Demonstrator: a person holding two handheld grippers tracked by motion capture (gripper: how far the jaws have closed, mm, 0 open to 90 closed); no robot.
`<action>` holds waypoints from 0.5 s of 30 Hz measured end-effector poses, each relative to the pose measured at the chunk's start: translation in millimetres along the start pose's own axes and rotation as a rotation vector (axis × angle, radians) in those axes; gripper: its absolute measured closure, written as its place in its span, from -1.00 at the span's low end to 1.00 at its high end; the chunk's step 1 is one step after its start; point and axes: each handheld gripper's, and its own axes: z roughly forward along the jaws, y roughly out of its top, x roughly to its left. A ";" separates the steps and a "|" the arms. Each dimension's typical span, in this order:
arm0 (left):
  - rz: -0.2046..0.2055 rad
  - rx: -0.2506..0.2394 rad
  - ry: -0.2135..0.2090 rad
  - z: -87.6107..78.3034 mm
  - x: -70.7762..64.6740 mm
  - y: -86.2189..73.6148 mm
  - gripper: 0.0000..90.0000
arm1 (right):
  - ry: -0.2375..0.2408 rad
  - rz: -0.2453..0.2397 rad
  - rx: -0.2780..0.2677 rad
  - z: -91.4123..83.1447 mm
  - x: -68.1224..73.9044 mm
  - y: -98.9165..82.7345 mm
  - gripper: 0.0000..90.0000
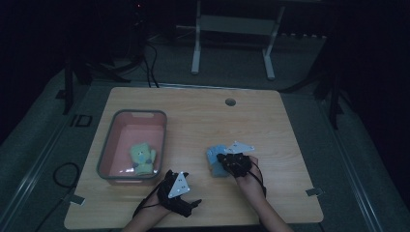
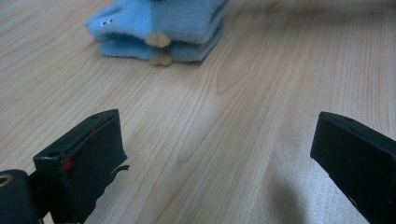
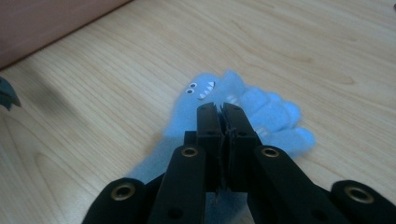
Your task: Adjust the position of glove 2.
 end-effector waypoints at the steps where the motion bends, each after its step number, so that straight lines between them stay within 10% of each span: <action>1: 0.001 0.000 0.001 0.0 -0.1 -0.1 -0.93 | 0.004 0.003 0.005 1.8 -0.5 -1.1 0.92; 15: 0.001 0.008 0.000 -0.3 0.2 2.1 -0.93 | 0.038 0.007 0.059 15.4 -6.9 -13.1 0.75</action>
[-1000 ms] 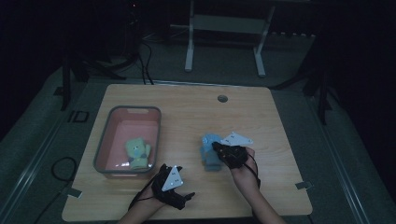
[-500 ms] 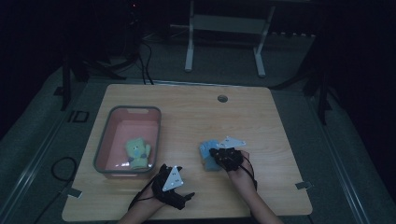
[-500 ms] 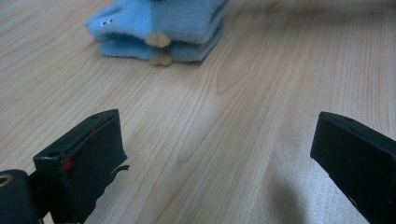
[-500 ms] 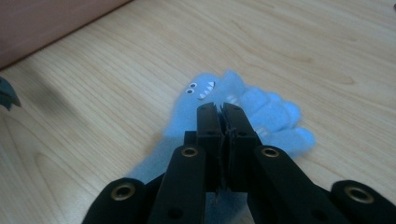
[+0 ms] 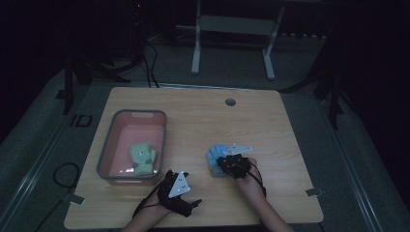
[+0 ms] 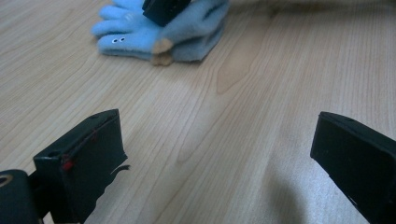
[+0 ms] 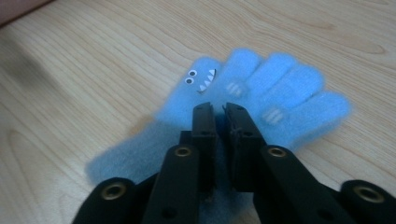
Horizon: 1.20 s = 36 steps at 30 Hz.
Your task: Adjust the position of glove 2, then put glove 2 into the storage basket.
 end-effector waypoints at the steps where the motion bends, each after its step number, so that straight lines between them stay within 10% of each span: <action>1: 0.005 -0.009 0.002 -0.5 -0.5 0.7 -0.93 | 0.004 -0.002 -0.002 -1.2 0.1 1.1 0.69; 14: -0.070 -0.044 -0.023 -2.3 -0.5 14.4 -0.92 | 0.151 0.017 -0.061 -23.6 -13.4 10.4 -0.63; 21: 0.006 -0.007 -0.045 6.6 2.7 20.4 -0.87 | 0.120 0.007 -0.092 -36.0 -33.0 9.2 -0.68; 28: 0.092 -0.015 -0.058 27.4 7.3 30.7 -0.71 | 0.144 0.122 -0.101 -44.2 -48.6 14.0 -0.69; 36: 0.232 -0.006 -0.048 54.9 8.9 53.2 -0.51 | 0.168 0.081 -0.061 -26.2 -48.4 21.5 -0.50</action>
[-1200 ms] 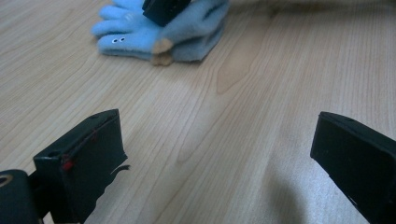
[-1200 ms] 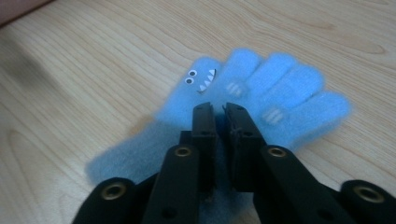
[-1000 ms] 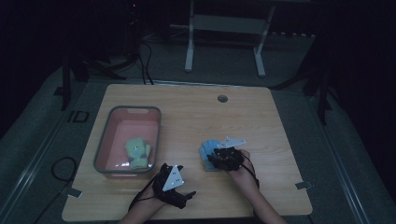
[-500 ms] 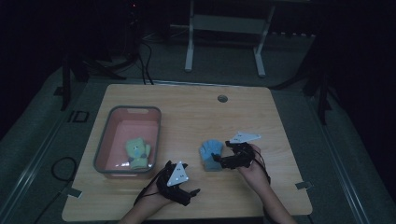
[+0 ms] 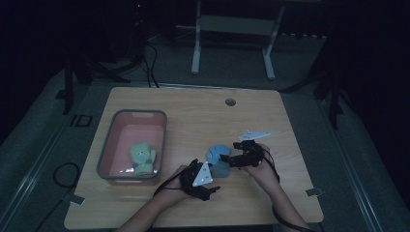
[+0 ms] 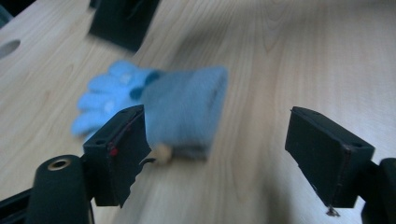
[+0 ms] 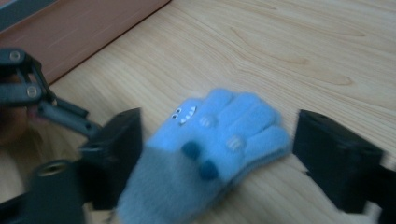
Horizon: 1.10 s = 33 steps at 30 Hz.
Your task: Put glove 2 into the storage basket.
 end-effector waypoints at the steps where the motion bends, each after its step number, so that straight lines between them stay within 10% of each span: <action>1: 0.021 0.015 0.004 4.2 0.4 1.6 -0.47 | -0.002 -0.003 -0.003 2.2 -1.2 0.6 -0.49; 12: 0.122 0.095 0.027 28.0 4.4 3.9 -0.05 | -0.022 0.017 0.061 30.4 -19.7 0.5 -0.37; 25: 0.097 0.143 0.013 31.3 11.1 7.1 0.52 | -0.052 0.028 0.102 42.7 -23.5 -14.5 -0.35; 33: 0.076 0.148 -0.017 30.6 16.3 7.3 0.60 | -0.008 0.023 0.113 45.7 -18.7 -11.4 0.06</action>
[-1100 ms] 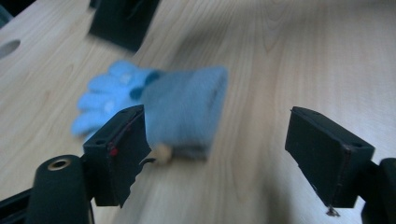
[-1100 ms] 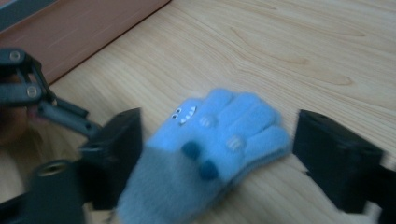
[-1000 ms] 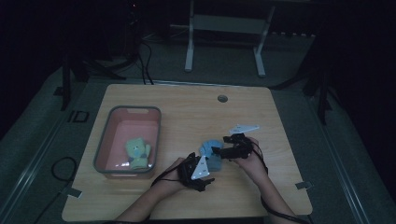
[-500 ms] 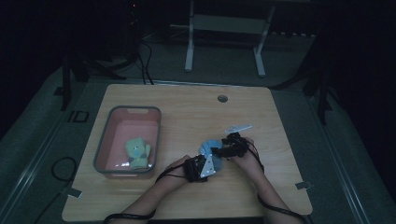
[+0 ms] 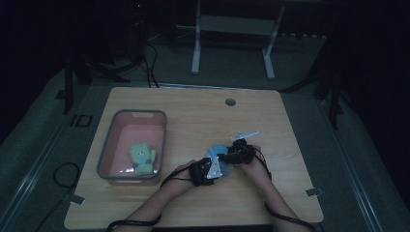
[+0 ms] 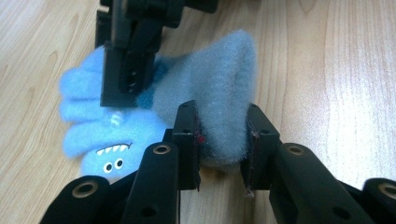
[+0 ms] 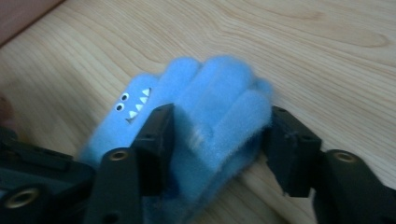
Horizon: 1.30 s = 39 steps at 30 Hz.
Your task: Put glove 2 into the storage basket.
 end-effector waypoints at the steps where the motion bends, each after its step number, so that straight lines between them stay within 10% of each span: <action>1: 0.000 0.003 -0.006 -0.2 1.0 0.3 0.61 | 0.010 0.002 -0.001 0.9 0.2 0.6 0.19; 9: -0.012 0.007 -0.024 -2.5 3.6 1.6 0.67 | 0.100 0.046 0.032 6.0 2.4 5.3 0.70; 39: 0.010 0.038 -0.015 -70.0 17.1 24.8 0.70 | 0.144 0.007 -0.064 -33.3 35.1 43.3 0.74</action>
